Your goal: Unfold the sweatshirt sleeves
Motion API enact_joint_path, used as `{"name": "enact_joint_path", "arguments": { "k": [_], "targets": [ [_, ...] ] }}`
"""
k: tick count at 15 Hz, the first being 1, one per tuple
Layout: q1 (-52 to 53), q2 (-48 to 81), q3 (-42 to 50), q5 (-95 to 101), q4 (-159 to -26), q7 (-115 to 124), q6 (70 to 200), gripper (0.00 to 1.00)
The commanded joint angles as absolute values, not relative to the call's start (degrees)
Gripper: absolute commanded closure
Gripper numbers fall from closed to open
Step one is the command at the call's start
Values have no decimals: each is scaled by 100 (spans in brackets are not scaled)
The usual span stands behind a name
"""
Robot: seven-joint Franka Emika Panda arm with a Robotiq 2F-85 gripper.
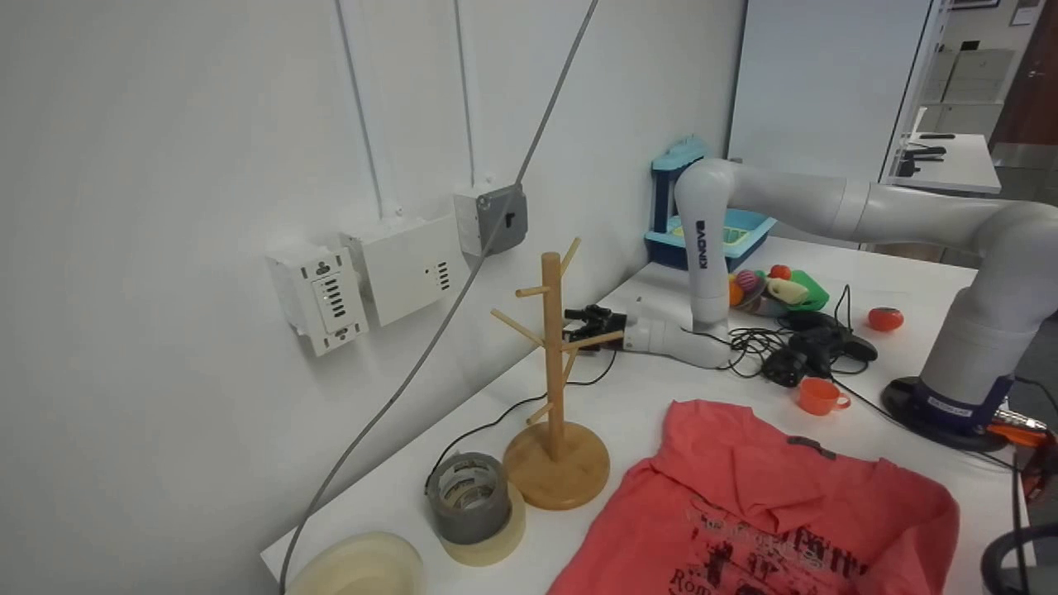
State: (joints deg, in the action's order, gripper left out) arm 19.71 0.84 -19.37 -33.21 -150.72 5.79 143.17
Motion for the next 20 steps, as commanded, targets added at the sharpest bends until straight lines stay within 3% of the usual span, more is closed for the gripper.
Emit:
{"name": "enact_joint_path", "arguments": {
  "k": [1,8,19,20],
  "targets": [
    [2085,104,-2103,-3692,-15229,269,14684,99],
    [2226,168,-2345,-3927,-15408,64,14812,99],
    [2207,889,-2506,-3673,-15025,16,16212,99],
    [2191,946,-2525,-3649,-15005,25,16284,72]
  ]
}}
